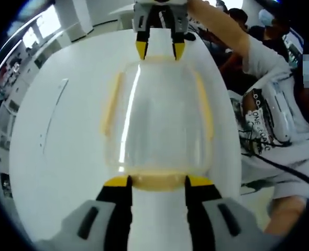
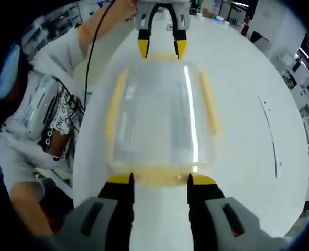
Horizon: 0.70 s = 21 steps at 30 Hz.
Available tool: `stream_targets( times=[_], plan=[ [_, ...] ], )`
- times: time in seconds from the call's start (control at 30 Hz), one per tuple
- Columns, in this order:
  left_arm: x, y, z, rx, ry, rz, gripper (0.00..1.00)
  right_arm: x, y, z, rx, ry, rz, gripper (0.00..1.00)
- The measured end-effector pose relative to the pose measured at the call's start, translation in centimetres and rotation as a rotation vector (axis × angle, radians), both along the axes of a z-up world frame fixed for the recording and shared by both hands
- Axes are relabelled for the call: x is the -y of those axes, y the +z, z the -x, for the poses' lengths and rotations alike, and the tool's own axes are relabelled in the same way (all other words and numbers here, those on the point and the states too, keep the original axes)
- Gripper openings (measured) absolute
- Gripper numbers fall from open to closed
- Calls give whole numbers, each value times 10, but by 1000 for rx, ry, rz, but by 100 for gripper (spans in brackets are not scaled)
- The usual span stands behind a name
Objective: Snap each plastic latch of the storage box into its locked position after aligning the lid with the box until every specified latch is closed and the lid sits flush.
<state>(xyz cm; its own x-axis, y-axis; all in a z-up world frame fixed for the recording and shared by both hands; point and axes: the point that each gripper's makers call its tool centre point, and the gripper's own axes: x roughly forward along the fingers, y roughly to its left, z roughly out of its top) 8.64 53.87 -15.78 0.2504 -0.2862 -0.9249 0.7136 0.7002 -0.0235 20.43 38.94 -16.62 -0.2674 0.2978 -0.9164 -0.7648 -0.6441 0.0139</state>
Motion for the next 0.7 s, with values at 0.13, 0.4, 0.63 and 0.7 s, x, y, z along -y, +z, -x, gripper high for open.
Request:
stream_targets(
  times=[0.13,0.4,0.63,0.7],
  plan=[
    [-4,0,4,-8,2,-12,39,-4,-2,3,-1,0,2,40],
    [-11,-5,8,-14,4,-12,39,-10,-9,8,-10,4,11,40],
    [-16,-7,12,-20,13,-10,39,-15,-8,11,-25,4,2,40],
    [-17,-8,12,-21,12,-12,39,-16,-8,11,-26,4,1,40]
  ],
)
